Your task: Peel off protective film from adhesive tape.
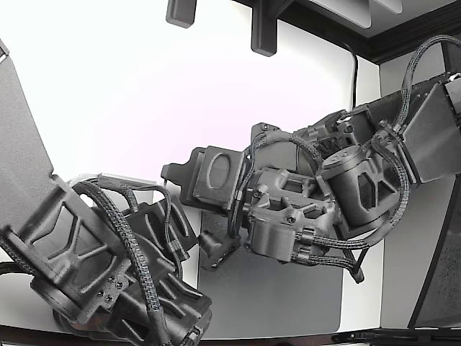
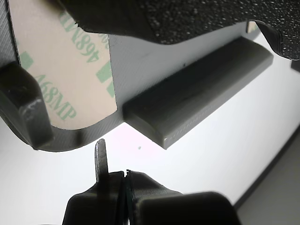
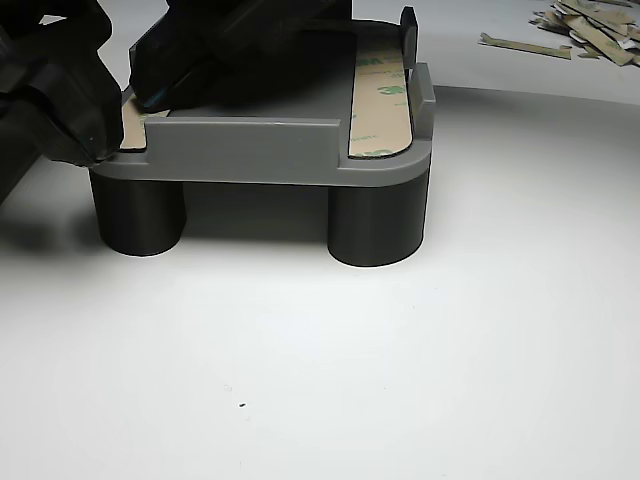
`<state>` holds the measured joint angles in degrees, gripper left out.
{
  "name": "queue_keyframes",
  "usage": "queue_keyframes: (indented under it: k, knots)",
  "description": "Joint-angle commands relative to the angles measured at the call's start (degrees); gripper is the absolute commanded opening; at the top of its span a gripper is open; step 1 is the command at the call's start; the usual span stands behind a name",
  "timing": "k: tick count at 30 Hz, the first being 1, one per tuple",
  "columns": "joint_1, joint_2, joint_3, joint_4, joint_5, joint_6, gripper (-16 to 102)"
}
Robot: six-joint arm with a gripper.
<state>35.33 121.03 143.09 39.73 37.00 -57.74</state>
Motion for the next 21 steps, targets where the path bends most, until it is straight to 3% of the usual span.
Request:
queue_keyframes:
  k: [1, 21]
  knots:
    - [-0.2, 0.6, -1.8, -0.3, 0.4, 0.4, -11]
    - [0.3, -0.4, -1.8, -1.0, 1.1, 1.3, -11]
